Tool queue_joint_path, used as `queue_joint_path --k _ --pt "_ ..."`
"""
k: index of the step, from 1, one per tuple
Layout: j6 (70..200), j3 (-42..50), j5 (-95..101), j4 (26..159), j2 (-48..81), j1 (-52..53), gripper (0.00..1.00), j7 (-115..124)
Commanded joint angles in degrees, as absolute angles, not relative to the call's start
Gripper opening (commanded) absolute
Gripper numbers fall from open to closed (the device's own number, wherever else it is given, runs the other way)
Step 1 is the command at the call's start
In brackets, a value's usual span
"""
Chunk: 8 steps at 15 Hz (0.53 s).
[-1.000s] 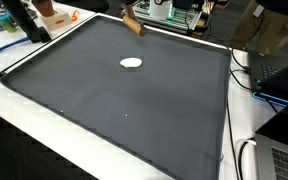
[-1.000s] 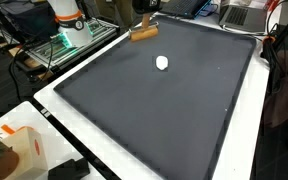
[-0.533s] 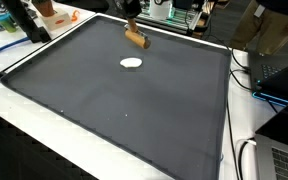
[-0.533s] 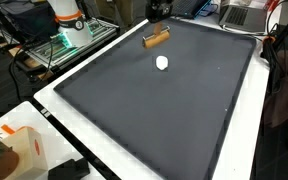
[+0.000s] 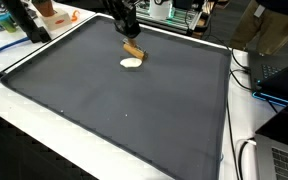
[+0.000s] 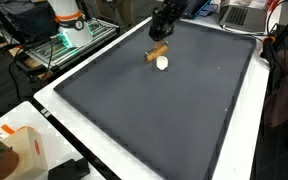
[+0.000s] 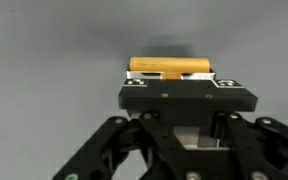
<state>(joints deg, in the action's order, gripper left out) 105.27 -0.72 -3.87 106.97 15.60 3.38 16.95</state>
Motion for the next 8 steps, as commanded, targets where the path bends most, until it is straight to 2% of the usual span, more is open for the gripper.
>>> queue_joint_path --k 1,8 --pt "106.3 -0.9 -3.9 104.5 18.4 3.2 0.23 13.8" --pt "108.3 -0.3 -2.1 102.5 21.1 4.0 0.23 15.5"
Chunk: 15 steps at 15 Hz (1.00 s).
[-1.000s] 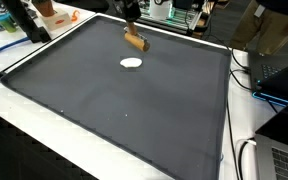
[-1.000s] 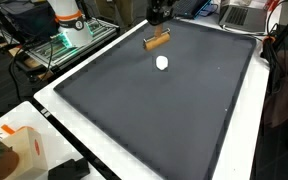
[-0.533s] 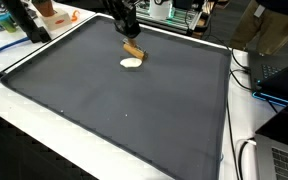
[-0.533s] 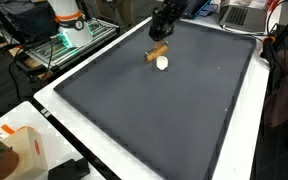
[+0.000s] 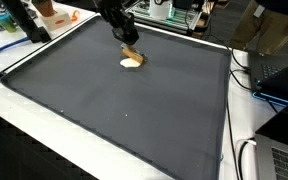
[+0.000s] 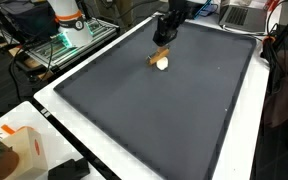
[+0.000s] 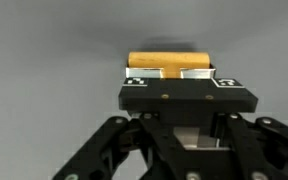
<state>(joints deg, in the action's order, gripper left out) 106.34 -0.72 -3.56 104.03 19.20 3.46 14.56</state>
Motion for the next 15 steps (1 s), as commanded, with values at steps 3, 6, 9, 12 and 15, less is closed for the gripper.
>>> queue_joint_path --k 3,6,9,12,15 --pt "108.8 -0.2 -1.6 101.7 21.8 4.0 0.23 15.9" --pt "108.8 0.0 -1.4 100.5 22.9 4.1 0.23 16.0" --pt "109.0 0.2 -1.4 99.3 24.0 4.0 0.23 16.6" --pt "109.0 0.4 -1.8 98.0 25.0 3.9 0.23 17.0" --pt "109.4 0.6 -2.0 96.8 25.4 3.8 0.23 17.4"
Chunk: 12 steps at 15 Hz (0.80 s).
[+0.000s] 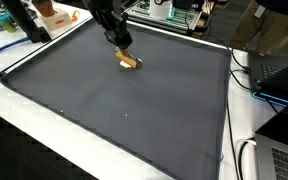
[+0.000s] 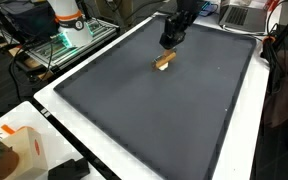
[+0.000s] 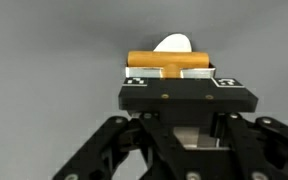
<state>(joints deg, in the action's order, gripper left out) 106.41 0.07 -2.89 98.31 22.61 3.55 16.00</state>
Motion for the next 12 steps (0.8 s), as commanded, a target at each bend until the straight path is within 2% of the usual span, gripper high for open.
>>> queue_joint_path --k 1,4,8,9,12 --pt "108.4 0.6 -2.5 96.6 24.6 3.8 0.23 17.5" --pt "111.7 0.7 -2.3 103.3 12.4 3.6 0.23 16.9" --pt "116.3 0.0 -1.8 107.4 2.6 3.5 0.23 15.0" --pt "114.5 -0.1 -2.8 101.2 10.1 3.2 0.48 16.0" --pt "114.5 -0.4 -2.8 104.5 3.8 3.0 0.48 15.6"
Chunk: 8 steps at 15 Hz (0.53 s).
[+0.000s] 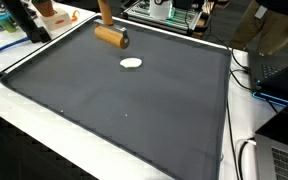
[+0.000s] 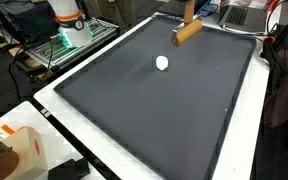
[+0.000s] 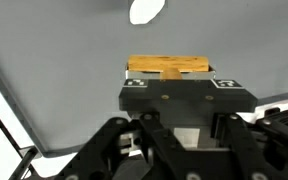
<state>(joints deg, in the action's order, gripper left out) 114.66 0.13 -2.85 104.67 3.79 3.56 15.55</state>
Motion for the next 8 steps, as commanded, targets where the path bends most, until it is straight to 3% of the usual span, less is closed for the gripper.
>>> queue_joint_path --k 1,8 --pt "114.4 -0.8 -3.5 104.4 4.6 3.2 0.23 14.3" --pt "105.4 -4.8 -1.8 110.7 -6.9 5.8 0.23 12.4"
